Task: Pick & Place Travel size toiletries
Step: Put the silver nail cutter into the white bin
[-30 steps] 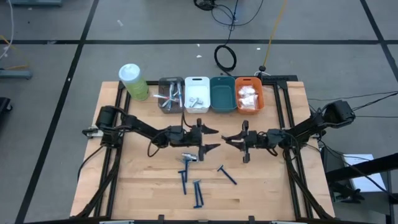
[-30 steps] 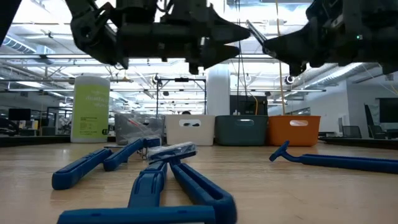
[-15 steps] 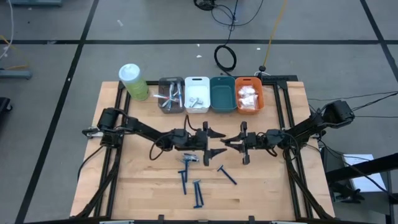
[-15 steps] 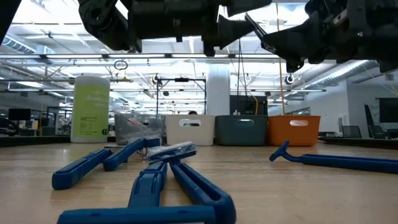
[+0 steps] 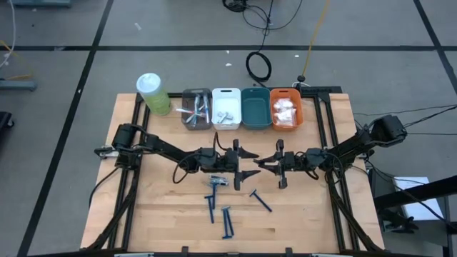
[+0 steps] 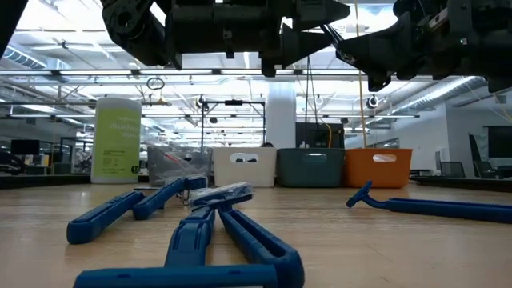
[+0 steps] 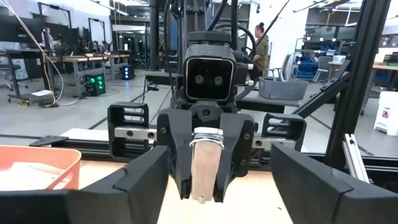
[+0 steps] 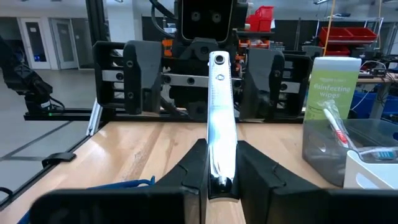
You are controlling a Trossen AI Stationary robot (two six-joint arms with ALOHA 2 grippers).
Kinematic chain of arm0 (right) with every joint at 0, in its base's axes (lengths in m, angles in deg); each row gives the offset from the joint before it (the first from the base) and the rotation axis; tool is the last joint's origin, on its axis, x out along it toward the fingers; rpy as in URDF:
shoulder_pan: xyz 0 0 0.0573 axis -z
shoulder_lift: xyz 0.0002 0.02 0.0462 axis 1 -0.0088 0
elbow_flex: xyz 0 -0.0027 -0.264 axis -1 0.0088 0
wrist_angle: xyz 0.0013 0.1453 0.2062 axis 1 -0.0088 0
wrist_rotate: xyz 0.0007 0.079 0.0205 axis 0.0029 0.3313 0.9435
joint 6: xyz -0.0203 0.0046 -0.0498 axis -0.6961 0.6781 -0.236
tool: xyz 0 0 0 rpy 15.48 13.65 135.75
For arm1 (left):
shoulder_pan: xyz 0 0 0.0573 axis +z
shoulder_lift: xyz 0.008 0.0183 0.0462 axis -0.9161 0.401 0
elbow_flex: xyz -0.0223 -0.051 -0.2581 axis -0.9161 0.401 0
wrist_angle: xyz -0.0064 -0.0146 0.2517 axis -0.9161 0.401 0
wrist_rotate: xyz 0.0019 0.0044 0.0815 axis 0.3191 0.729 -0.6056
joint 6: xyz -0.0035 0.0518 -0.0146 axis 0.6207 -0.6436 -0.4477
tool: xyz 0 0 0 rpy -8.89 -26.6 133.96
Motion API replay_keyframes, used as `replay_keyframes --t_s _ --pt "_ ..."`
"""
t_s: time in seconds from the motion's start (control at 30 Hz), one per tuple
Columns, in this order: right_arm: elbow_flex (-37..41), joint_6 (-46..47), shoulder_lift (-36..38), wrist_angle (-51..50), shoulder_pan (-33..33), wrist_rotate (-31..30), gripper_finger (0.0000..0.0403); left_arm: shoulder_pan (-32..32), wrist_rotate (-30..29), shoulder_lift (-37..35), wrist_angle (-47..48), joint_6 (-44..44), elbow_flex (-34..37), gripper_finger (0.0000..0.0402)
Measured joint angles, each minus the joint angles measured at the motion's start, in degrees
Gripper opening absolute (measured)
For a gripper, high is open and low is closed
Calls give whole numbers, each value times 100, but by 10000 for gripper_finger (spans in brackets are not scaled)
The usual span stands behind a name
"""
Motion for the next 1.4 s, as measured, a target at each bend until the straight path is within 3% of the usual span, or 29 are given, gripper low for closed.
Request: replay_keyframes --t_s 0.13,0.43,0.6,0.73,0.93,1.03,1.17,1.3,1.4 --pt "0 -1 0 -2 0 0 45 9 -2 0 13 -73 0 206" --pt "0 -10 2 -37 0 -5 45 13 -255 0 -63 -40 5 26" --pt "0 1 2 -47 4 -30 53 4 -457 0 -49 62 7 30" --pt "-4 359 2 -187 4 -96 115 1 -519 0 -15 -14 7 26" --pt "-4 933 76 -1038 11 -959 210 7 -885 -277 440 -152 4 26" --pt "-4 1063 104 -1346 20 -1078 249 2 -1408 -592 1275 -152 4 26" --pt "-4 1223 107 -1401 99 -1075 282 73 -2686 -1113 2481 -131 4 26" --pt "-4 1226 107 -1427 122 -1073 291 315 -4069 -1480 3445 -135 4 26" --pt "-4 1228 107 -1423 125 -1071 287 690 -4421 -1524 4003 157 4 26"
